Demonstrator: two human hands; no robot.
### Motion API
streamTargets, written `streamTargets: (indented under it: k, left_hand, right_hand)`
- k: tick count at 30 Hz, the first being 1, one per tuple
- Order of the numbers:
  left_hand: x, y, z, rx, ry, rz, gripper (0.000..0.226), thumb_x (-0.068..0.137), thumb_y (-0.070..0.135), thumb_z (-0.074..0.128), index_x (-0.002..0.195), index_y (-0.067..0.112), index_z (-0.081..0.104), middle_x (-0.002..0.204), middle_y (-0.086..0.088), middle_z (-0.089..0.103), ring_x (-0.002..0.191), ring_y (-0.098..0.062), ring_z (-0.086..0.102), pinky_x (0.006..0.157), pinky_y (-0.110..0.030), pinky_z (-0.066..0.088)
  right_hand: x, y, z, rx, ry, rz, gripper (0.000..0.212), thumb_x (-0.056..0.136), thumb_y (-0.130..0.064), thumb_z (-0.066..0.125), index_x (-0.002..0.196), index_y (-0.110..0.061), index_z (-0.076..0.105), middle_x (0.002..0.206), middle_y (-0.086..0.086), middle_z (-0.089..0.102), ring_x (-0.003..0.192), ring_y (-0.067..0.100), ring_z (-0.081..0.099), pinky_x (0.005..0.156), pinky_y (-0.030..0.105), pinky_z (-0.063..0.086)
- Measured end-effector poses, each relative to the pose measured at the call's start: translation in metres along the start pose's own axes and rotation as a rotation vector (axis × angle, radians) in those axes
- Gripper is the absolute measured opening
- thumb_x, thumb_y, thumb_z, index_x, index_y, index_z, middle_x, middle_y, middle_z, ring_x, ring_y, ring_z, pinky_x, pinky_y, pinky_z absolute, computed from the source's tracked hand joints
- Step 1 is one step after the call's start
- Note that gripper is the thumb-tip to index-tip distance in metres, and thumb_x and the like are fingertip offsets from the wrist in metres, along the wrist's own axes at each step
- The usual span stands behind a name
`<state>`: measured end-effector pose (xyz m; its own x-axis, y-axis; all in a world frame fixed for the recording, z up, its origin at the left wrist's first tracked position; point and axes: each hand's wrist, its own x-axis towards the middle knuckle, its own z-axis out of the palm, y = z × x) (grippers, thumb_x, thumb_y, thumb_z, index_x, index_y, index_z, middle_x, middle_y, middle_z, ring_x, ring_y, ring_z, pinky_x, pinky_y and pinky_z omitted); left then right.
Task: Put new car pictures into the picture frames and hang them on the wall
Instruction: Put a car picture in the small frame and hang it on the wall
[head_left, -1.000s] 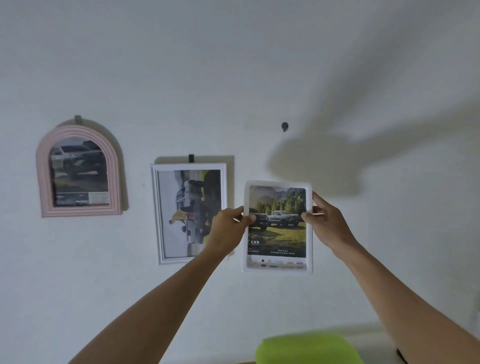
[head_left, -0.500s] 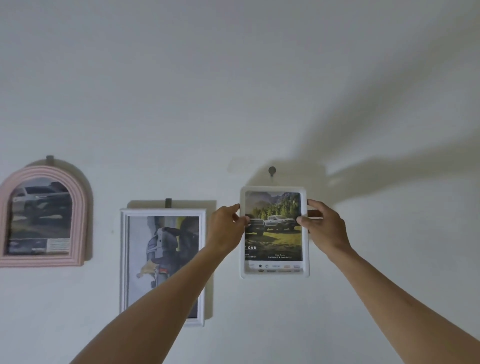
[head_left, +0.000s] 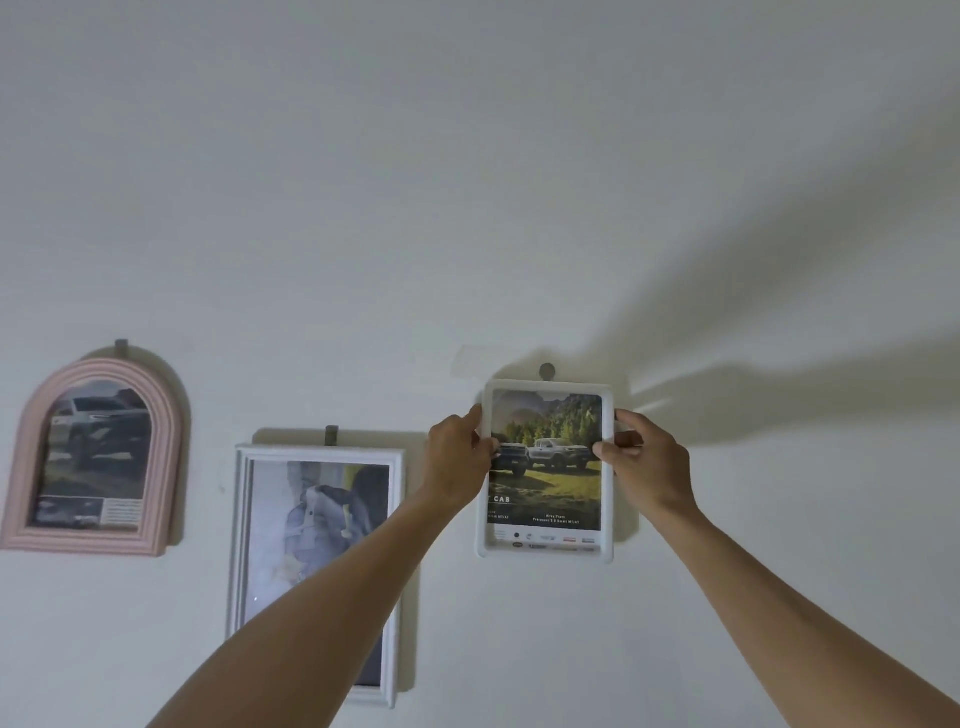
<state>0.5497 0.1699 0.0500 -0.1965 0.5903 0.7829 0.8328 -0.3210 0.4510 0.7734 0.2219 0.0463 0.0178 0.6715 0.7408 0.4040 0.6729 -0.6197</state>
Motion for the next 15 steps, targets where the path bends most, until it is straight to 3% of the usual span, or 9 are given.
streamTargets:
  k: [3,10,13,15]
  left_hand:
    - [0.0002,-0.0007,0.0030,0.010,0.017,0.025,0.039,0.093,0.015,0.060,0.132,0.019,0.058,0.070,-0.007,0.066,0.073,-0.024,0.061,0.069,-0.033,0.050]
    - [0.0018,-0.0042,0.0092,0.012,0.043,0.025,0.035,0.090,0.020,0.062,0.125,0.025,0.062,0.073,-0.005,0.062,0.071,-0.021,0.059,0.067,-0.033,0.051]
    - [0.0020,-0.0050,0.0096,0.011,0.042,0.035,0.037,0.090,0.021,0.063,0.127,0.027,0.061,0.075,-0.004,0.062,0.072,-0.020,0.058,0.068,-0.034,0.051]
    - [0.0019,-0.0049,0.0089,0.009,0.043,0.039,0.039,0.090,0.021,0.063,0.129,0.026,0.060,0.074,-0.003,0.063,0.072,-0.019,0.059,0.068,-0.034,0.051]
  right_hand:
    - [-0.0004,0.0063,0.0026,0.027,0.011,-0.007,0.036,0.087,-0.015,0.074,0.122,-0.019,0.066,0.093,-0.004,0.069,0.081,0.013,0.065,0.066,0.009,0.042]
    - [0.0007,0.0105,0.0025,0.026,0.030,-0.034,0.037,0.085,-0.012,0.076,0.120,-0.019,0.064,0.085,-0.012,0.065,0.076,0.002,0.065,0.065,0.010,0.043]
    - [-0.0004,0.0111,0.0042,0.002,0.033,-0.054,0.038,0.086,-0.013,0.076,0.121,-0.017,0.063,0.085,-0.010,0.066,0.077,0.008,0.066,0.070,0.020,0.050]
    - [-0.0007,0.0118,0.0044,-0.006,0.030,-0.062,0.038,0.086,-0.014,0.076,0.121,-0.017,0.062,0.086,-0.010,0.066,0.077,0.004,0.066,0.072,0.022,0.053]
